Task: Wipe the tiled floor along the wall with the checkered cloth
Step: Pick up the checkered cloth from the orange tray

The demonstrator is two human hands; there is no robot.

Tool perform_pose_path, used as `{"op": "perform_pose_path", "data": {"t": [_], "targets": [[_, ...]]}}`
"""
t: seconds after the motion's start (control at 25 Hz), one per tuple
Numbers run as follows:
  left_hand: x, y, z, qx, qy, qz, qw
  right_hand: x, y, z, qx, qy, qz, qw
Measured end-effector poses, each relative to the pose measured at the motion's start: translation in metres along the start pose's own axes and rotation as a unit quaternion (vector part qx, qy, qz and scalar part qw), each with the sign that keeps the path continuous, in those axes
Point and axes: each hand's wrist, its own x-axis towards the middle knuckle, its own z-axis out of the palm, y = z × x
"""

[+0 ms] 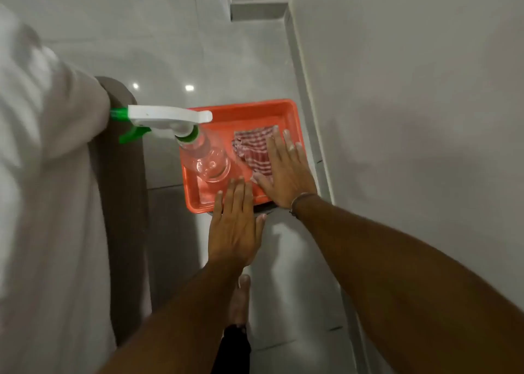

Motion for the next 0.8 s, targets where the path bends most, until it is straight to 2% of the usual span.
{"op": "perform_pose_path", "data": {"t": [0.12,0.32,0.52,0.68,0.8], "targets": [[0.009,-0.01,0.023,-0.018,0.009,-0.017,1.0,0.034,0.005,0.029,-0.012,-0.039,-0.014,0.999],[0.008,-0.012,0.034,-0.017,0.026,-0.005,1.0,0.056,0.015,0.043,-0.062,-0.077,-0.101,0.99],[0.009,-0.011,0.035,-0.005,0.025,-0.016,1.0,0.061,0.01,0.044,-0.023,-0.07,-0.084,0.994],[0.008,-0.012,0.029,-0.003,0.023,-0.012,1.0,0.057,0.011,0.025,0.066,-0.037,-0.066,0.995],[-0.002,-0.004,0.017,0.014,0.003,-0.01,1.0,0.031,0.001,0.001,0.13,0.05,-0.039,0.989]]}}
